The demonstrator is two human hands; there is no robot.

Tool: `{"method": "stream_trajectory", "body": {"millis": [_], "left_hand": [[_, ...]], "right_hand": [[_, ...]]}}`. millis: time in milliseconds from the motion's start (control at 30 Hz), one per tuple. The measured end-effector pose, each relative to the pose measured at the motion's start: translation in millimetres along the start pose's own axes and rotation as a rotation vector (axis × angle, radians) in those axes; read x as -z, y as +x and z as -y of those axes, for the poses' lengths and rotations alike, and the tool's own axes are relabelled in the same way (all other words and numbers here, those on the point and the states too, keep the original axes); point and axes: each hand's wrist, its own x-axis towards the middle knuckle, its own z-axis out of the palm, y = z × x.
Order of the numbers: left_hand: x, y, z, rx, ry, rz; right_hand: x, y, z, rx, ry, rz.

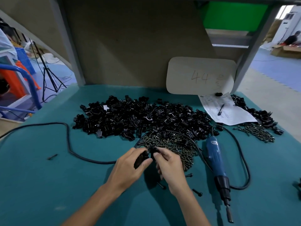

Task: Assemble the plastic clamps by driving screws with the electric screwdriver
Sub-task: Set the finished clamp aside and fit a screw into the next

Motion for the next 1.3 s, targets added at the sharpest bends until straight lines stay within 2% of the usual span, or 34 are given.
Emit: {"method": "stream_trajectory", "body": {"millis": [100,167,300,400,533,733,933,1300], "left_hand": [[0,0,0,0.0,-0.039,0.0],[1,1,0,0.02,-0.083,-0.026],[2,4,3,0.072,-0.112,-0.074],[0,3,4,0.066,-0.106,-0.046],[0,3,5,0.066,-0.12,-0.01],[-2,4,6,0.067,-0.136,0.05],[-4,3,7,0.035,-0.103,0.164],[-2,3,4,0.04,-0.127,0.172]], "right_hand": [[-4,0,-3,0.222,-0.365,-0.083],[-7,0,-5,0.273,-0.394,-0.046],[-10,1,-4,0.062,0.003,0.13],[-10,1,-1,0.069,0.153,0.113],[-9,1,2,0.067,0.211,0.126],[-12,2,-1,-0.038,0.349,0.143],[-10,6,-6,-0.063,0.431,0.142],[-9,8,-7,-0.105,0.489,0.144]]}}
